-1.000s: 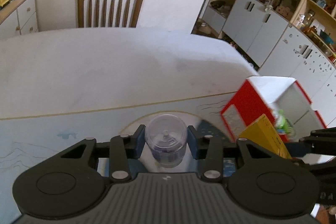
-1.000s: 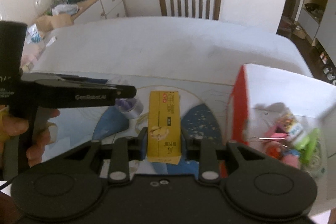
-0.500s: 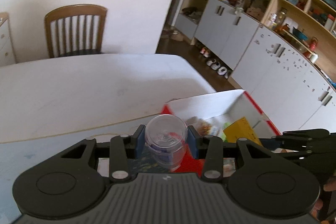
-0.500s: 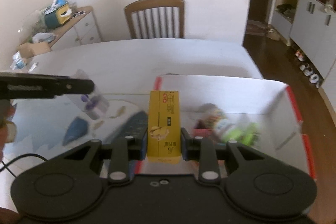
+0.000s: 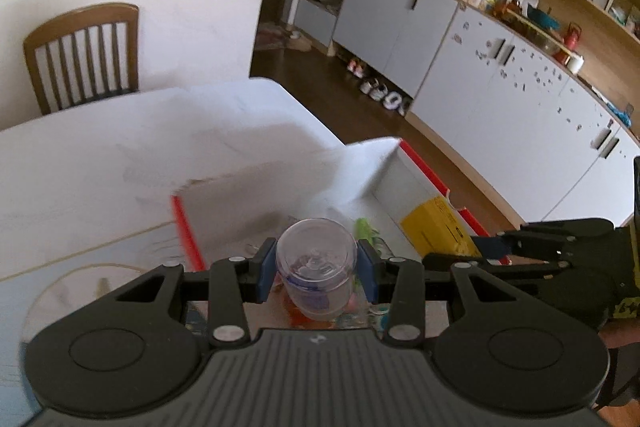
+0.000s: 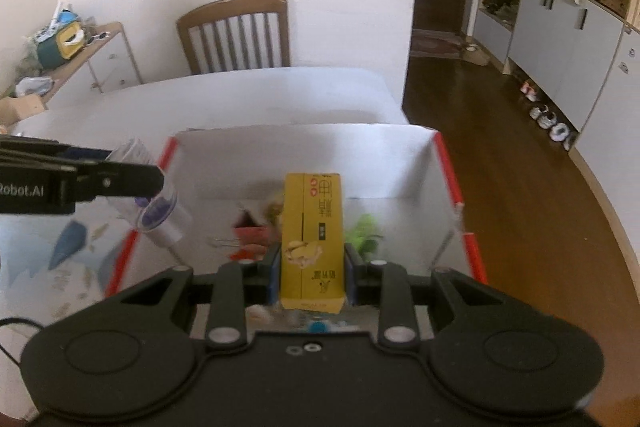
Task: Organize rigid objects
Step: 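Carry the cylinder and yellow box with both tools into the shoebox, then open the left tool releasing the cylinder while the right tool releases the yellow box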
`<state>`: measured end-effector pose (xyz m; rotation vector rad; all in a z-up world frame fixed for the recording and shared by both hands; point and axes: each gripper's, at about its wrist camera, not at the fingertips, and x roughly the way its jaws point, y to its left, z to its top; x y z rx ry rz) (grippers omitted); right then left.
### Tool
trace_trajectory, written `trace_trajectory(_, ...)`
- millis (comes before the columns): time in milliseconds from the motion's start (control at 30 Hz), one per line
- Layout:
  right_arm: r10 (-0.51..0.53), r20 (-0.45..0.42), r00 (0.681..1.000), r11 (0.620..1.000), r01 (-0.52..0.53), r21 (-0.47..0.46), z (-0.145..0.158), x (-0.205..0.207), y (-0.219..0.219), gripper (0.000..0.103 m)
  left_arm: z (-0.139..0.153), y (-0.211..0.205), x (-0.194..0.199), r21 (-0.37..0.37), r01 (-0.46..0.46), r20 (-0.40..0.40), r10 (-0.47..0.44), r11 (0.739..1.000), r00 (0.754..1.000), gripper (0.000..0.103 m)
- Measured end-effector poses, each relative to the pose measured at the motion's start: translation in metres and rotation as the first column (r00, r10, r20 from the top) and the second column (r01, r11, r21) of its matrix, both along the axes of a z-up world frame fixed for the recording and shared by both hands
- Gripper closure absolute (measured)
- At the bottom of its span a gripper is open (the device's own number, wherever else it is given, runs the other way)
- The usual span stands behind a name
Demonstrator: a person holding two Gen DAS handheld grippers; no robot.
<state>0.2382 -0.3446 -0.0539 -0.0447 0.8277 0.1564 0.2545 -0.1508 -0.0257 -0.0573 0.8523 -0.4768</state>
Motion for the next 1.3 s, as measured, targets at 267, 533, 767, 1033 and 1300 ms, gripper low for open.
trace_trajectory(267, 0.011, -0.051, 0.999, 1.000, -0.012, -0.027, -0.024, 0.019, -0.019, 0.075, -0.031, -0.035, 0.023, -0.010, 0.043, -0.106, -0.044, 0.999, 0.993, 0.062)
trace_trajectory(533, 0.064, -0.097, 0.993, 0.996, -0.070, -0.062, -0.046, 0.033, -0.015, 0.075, -0.063, -0.048, 0.041, 0.011, 0.044, -0.187, -0.041, 0.999, 0.982, 0.063)
trace_trajectory(767, 0.095, -0.137, 0.986, 0.989, -0.110, -0.102, -0.065, 0.039, -0.009, 0.074, -0.066, -0.042, 0.053, 0.002, 0.007, -0.197, -0.007, 1.000, 0.980, 0.063)
trace_trajectory(1033, 0.133, -0.144, 0.981, 0.984, -0.148, -0.102, -0.068, 0.038, -0.004, 0.072, -0.079, -0.033, 0.061, 0.081, -0.024, -0.239, 0.042, 0.996, 0.970, 0.063)
trace_trajectory(1300, 0.133, -0.120, 0.984, 0.987, -0.142, -0.071, -0.058, 0.034, -0.010, 0.056, -0.085, -0.046, 0.046, 0.165, 0.013, -0.212, 0.023, 0.986, 0.977, 0.063)
